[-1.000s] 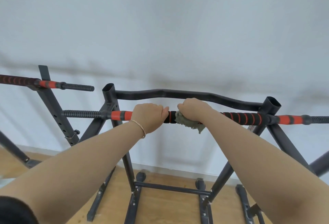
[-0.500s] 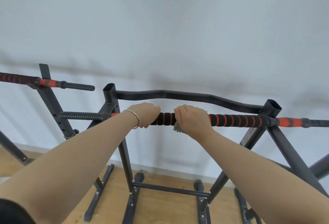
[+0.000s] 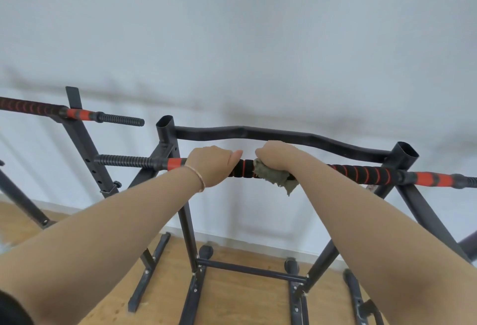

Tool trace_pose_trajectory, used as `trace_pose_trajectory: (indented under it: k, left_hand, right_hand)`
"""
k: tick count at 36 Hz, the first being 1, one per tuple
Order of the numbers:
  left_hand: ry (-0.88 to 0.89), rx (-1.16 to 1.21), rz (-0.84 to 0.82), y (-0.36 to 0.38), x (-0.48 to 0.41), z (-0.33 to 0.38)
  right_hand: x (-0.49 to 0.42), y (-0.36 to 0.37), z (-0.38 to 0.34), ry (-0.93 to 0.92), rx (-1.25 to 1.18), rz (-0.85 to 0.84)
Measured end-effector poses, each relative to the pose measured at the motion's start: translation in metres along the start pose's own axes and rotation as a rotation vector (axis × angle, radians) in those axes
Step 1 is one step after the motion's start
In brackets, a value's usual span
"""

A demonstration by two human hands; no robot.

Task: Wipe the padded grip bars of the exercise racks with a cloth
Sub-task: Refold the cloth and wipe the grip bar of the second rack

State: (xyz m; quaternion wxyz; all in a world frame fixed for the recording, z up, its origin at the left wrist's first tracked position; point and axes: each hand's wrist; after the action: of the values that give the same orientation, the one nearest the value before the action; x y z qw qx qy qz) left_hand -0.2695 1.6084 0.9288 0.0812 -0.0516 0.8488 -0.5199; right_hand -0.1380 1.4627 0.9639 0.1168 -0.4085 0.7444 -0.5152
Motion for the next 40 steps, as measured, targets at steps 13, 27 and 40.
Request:
trace_pose_trajectory:
  k: [13, 27, 40]
  left_hand:
    - [-0.112, 0.386, -0.351, -0.013, -0.018, -0.012]
    - [-0.018, -0.178, 0.096, -0.003, 0.018, 0.003]
    - [-0.288, 0.714, -0.523, -0.002, -0.001, -0.041]
  right_hand:
    - [0.036, 0.054, 0.012, -0.597, 0.387, 0.677]
    - [-0.002, 0.012, -0.015, -0.078, -0.001, 0.077]
    - [0.032, 0.061, 0.012, -0.781, 0.285, 0.777]
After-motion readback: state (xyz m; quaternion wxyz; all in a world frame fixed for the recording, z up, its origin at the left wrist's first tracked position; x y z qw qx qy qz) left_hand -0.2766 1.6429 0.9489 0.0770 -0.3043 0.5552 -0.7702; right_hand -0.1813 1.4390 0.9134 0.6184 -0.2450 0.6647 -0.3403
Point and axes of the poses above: each hand's wrist, its own x-axis away from the middle knuckle, its own y-axis out of the palm, z = x × y, and after that the axes turned 15 degrees about -x, right-handed
